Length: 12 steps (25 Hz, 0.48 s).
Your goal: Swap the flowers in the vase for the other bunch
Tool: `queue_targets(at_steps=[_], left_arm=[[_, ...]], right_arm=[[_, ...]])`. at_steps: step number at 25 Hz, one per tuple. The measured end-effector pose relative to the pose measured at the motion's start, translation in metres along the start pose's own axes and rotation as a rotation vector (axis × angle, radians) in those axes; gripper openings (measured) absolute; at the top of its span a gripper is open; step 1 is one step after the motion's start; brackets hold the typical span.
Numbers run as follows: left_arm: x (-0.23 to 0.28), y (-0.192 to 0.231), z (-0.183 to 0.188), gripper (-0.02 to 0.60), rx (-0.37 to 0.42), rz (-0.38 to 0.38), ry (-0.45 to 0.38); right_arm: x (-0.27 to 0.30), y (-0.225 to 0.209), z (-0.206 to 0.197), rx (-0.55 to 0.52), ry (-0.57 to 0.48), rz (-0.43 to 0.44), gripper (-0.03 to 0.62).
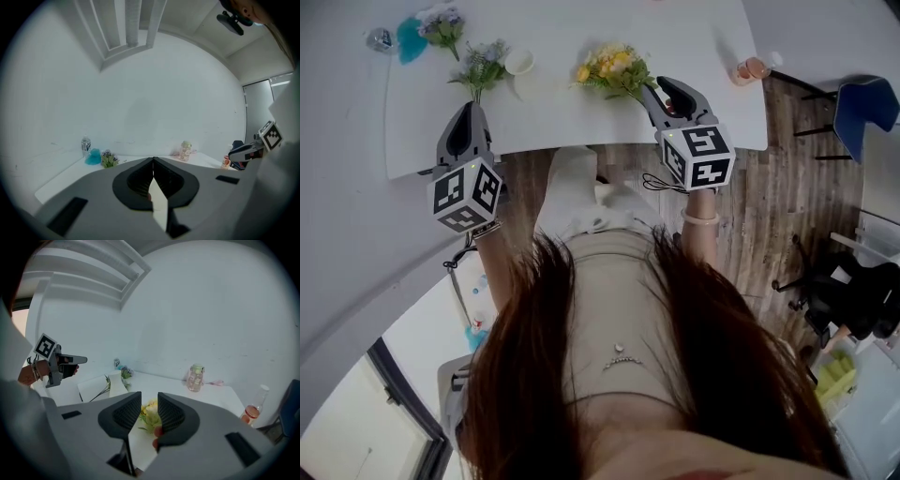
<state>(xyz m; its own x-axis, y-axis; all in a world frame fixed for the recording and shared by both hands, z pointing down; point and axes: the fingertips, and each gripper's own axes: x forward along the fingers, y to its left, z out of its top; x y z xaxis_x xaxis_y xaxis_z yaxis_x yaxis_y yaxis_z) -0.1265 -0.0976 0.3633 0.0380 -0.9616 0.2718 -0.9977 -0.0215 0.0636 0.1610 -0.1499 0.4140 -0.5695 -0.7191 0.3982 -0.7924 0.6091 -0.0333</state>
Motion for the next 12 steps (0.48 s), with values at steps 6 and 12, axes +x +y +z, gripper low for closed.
queue_targets(at_steps=[6,12], left_arm=[[0.021,0.001,0.005,0.005,0.007,-0.009,0.001],[0.038,0.007,0.0,0.005,0.005,-0.004,0.032]], right_arm=[[0.013,-0.012,-0.019,0.013,0.07,-0.008,0.147],[0.031,-0.022,-0.04,0.004,0.15,-0.006,0.178]])
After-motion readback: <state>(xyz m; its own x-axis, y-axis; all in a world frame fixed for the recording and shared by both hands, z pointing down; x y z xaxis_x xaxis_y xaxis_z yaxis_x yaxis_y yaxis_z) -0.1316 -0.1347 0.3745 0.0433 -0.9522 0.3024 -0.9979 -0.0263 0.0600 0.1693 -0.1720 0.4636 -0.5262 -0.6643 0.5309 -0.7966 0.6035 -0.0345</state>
